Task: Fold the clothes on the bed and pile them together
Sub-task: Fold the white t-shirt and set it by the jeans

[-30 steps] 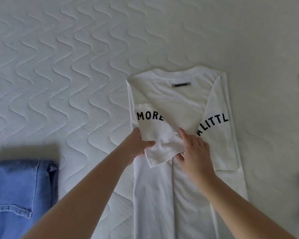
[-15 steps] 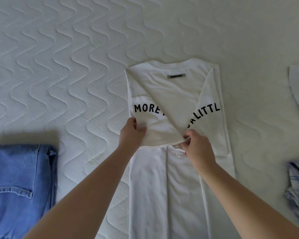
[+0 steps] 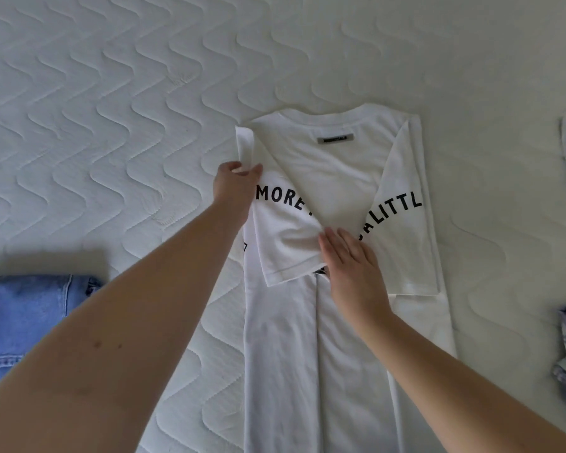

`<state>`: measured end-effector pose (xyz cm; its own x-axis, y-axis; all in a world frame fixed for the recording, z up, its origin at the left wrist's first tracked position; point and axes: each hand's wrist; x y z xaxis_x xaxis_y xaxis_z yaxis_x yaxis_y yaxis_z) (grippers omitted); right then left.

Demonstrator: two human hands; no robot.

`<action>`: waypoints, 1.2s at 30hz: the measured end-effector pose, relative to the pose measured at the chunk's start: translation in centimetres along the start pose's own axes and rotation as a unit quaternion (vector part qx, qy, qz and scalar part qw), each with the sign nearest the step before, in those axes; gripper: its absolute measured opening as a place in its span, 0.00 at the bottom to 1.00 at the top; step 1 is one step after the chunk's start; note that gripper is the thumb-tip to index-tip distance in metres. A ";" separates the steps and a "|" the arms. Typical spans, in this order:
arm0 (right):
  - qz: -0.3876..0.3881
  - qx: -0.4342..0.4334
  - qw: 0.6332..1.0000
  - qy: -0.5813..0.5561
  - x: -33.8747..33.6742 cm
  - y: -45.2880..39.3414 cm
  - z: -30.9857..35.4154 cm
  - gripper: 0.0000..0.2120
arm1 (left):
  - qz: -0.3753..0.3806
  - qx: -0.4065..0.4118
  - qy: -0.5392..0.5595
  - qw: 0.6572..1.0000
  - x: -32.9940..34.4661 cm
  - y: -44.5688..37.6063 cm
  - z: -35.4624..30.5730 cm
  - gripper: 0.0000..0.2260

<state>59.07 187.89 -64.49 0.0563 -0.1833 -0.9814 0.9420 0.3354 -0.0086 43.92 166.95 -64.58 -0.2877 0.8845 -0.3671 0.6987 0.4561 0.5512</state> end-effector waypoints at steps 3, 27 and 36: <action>0.014 0.011 1.000 0.014 0.6 1.4 -0.4 0.26 | 0.007 0.009 -0.029 1.000 0.8 -1.4 -1.5 0.15; 0.014 0.006 0.999 -0.042 4.7 -8.1 2.3 0.27 | -0.116 0.190 -0.362 0.905 2.7 -7.5 -3.4 0.09; 0.047 0.093 0.994 -0.031 3.8 -5.8 4.4 0.27 | -0.192 0.287 -0.305 0.888 1.7 -3.1 -3.2 0.14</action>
<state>55.28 181.20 -67.34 0.1614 -0.2174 -0.9626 0.9763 0.1777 0.1236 39.14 167.37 -64.51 -0.2913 0.3769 -0.8792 0.8943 0.4337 -0.1104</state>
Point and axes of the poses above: each hand's wrist, its own y-axis away from the middle knuckle, its own x-axis out of the palm, z = x × y, and after that the axes turned 3 degrees about -x, right-handed
